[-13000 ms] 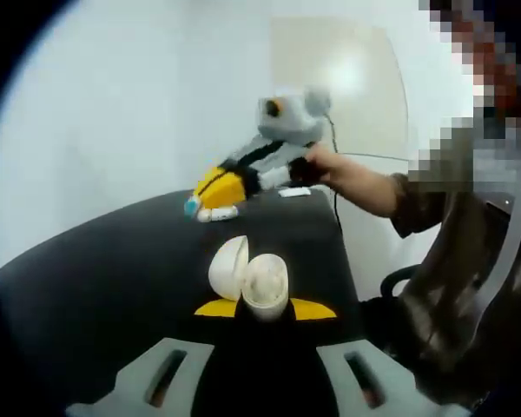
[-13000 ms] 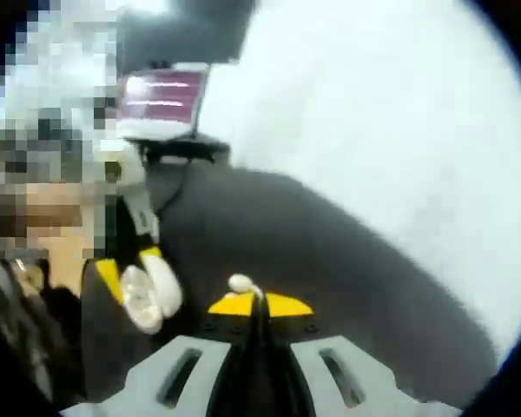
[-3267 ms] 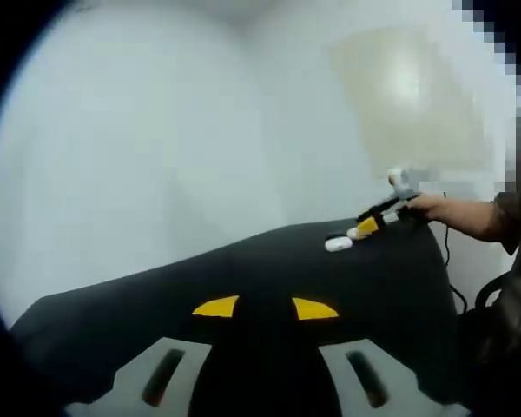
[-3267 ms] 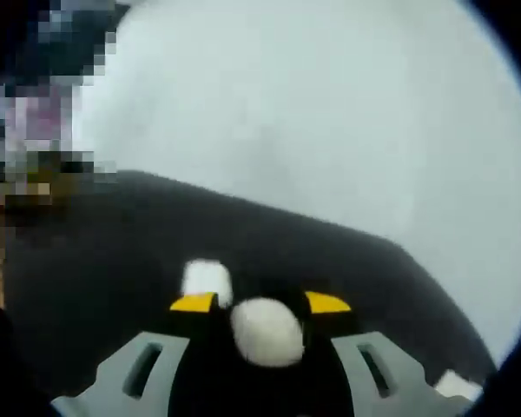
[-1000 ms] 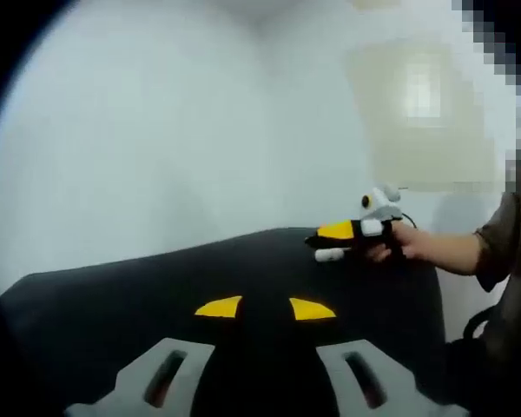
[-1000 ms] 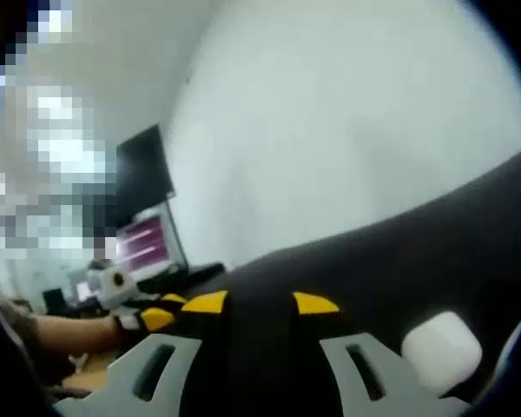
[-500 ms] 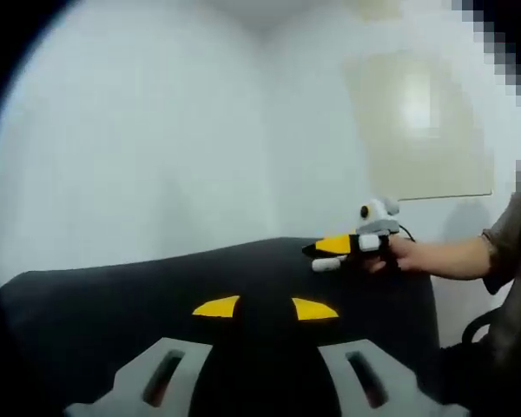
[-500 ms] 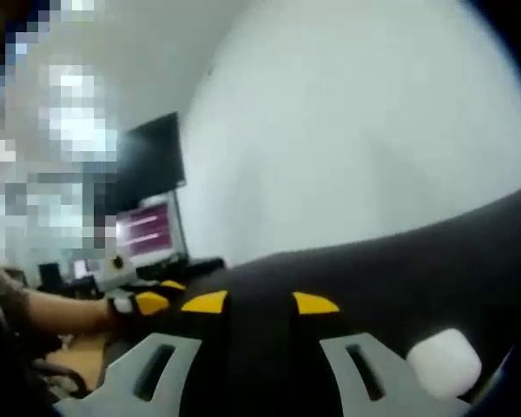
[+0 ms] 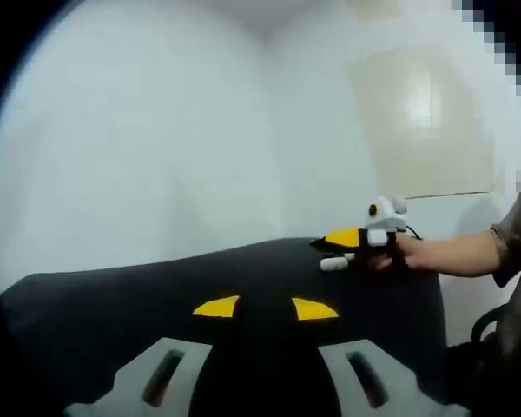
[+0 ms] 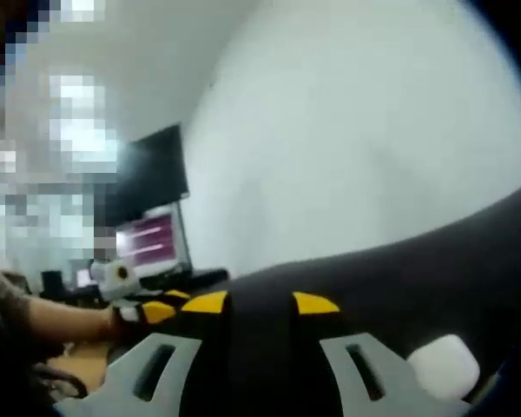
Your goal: Pick up three earphones and place each one into its charging case using tactile feedback, ensure that each earphone is properly inserted and securely positioned inside the case.
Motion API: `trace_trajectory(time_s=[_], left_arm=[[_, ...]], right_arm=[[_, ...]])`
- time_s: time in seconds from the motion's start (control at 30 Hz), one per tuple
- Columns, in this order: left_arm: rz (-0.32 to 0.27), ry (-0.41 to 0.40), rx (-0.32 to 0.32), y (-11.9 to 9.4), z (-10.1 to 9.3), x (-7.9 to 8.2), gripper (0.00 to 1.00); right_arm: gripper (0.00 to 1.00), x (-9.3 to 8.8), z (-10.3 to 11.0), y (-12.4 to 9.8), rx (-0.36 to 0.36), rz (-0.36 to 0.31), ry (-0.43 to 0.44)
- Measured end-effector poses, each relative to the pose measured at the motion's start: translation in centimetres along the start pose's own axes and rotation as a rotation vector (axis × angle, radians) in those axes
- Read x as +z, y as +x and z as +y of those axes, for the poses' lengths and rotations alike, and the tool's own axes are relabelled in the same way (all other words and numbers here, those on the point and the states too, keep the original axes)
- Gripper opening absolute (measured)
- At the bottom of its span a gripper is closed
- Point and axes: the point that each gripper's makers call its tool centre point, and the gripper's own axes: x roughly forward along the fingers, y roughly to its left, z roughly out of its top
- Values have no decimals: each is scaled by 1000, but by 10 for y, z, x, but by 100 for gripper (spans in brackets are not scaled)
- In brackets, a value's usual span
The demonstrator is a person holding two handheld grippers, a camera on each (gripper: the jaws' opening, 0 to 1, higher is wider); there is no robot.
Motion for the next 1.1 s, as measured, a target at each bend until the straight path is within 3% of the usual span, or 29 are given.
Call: trace_trajectory(time_s=[0.93,1.1], left_arm=[[-16,-27,-27,-4,6,4,21],[-14,-28,-33,-4,6,3,22]], right_arm=[[28,-2,11,5,20,15,-10],[28,-8,12,7,11,46,-63]])
